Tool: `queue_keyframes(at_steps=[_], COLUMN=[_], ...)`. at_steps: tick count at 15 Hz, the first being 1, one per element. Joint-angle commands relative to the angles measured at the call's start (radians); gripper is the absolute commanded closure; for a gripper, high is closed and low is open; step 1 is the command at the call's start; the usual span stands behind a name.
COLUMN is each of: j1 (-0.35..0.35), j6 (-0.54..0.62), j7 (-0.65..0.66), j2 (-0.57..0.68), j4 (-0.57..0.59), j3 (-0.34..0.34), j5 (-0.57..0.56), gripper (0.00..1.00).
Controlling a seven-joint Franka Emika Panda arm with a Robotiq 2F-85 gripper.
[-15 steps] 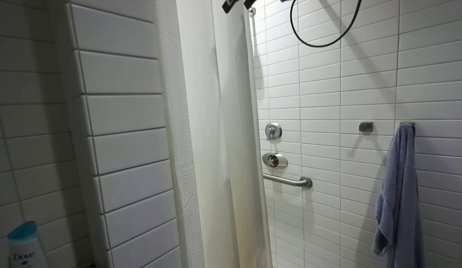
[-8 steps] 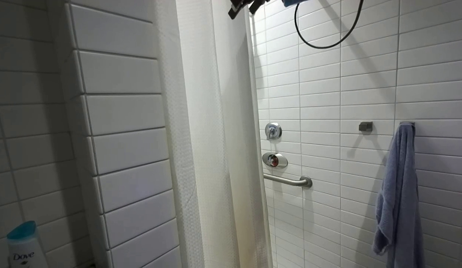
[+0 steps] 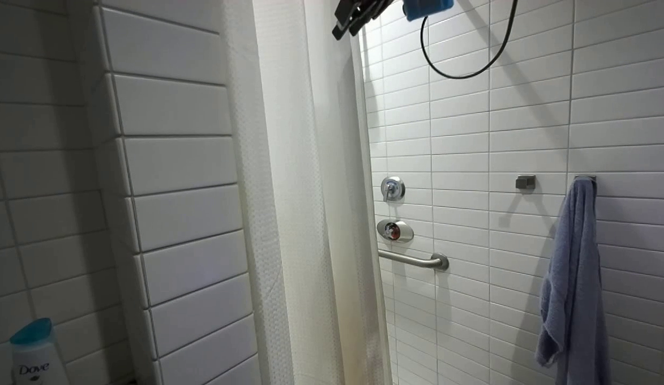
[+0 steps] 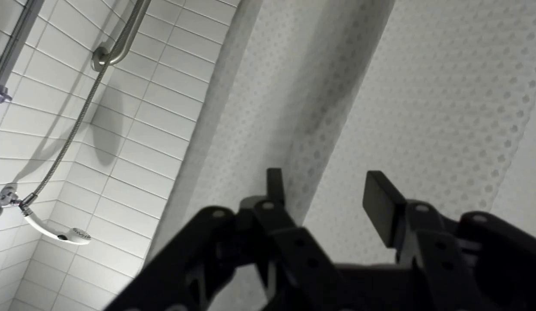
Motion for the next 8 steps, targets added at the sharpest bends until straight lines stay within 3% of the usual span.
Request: queue_keyframes(at_steps=[1, 3, 6, 8], j1=[0.052, 0.071, 0.1, 0.117], j6=[0.005, 0.006, 0.009, 0.009], j7=[-0.057, -0.067, -0.082, -0.086], j2=[0.02, 0.021, 0.024, 0.025], j4=[0.031, 0.037, 0.044, 0.048], j3=[-0.032, -0.042, -0.06, -0.071], j5=[0.025, 0.022, 0.024, 0.024], gripper=[0.77, 0.78, 0.99, 1.0])
